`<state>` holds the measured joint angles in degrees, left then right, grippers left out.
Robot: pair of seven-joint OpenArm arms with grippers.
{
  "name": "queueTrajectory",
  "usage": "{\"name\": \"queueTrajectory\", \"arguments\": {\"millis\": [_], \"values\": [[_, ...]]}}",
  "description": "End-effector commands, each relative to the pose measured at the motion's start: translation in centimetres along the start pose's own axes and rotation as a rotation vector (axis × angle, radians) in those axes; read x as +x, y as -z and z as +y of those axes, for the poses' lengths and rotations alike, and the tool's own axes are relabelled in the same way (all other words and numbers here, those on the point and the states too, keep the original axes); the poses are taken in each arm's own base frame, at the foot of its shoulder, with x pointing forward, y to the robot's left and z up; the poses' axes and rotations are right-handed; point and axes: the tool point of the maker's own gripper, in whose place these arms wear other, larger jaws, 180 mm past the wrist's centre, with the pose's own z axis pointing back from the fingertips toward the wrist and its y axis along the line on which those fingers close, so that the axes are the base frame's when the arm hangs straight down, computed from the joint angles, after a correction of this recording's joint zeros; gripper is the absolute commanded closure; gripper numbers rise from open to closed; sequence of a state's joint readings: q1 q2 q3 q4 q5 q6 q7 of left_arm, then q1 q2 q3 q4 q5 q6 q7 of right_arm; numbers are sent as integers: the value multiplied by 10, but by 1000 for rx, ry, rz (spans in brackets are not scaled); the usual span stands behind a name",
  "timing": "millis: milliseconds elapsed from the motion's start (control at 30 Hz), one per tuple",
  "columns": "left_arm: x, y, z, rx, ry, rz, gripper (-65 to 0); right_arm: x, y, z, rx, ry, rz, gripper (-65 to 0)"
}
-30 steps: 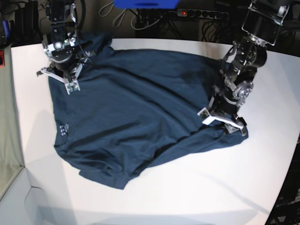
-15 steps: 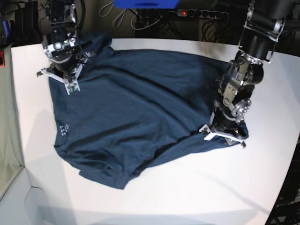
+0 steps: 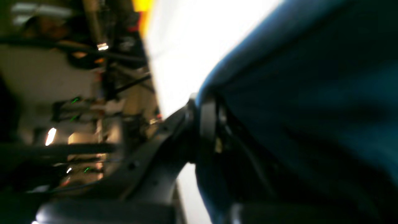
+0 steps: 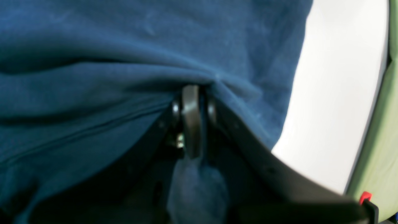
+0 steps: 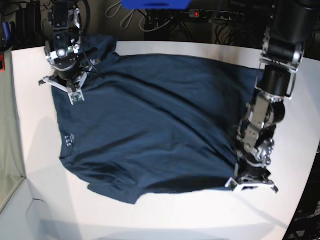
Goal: Layout the t-shirt on the table in an organized manner, then fold the t-shirt properly
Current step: 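Release the shirt with the left gripper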
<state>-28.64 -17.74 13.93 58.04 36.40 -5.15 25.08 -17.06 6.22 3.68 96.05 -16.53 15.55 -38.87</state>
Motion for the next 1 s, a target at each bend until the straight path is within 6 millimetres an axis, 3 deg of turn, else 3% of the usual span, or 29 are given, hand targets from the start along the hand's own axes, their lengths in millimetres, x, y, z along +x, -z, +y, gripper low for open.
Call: {"name": "queueTrajectory", "arguments": {"millis": [0, 100, 333, 400, 533, 700, 833, 967], "values": [[17, 5, 19, 47, -18, -28, -4, -36, 1, 17, 64, -15, 138, -53], [24, 23, 33, 49, -14, -52, -4, -36, 1, 17, 64, -15, 138, -52], [19, 54, 48, 99, -44, -76, -18, -35, 1, 17, 62, -15, 135, -52], [16, 57, 48, 95, -49, -63, -76, -36, 1, 17, 63, -15, 137, -52], [25, 57, 43, 88, -53, -77, -282, -35, 0, 17, 62, -15, 135, -52], [23, 57, 44, 90, -69, -70, -490, -35, 0, 17, 62, -15, 134, -52], [29, 51, 45, 104, -72, -102, -513, -34, 0, 17, 61, -15, 132, -53], [5, 40, 58, 153, -126, -64, -515, -28, 1, 14, 56, -13, 121, -55]]}}
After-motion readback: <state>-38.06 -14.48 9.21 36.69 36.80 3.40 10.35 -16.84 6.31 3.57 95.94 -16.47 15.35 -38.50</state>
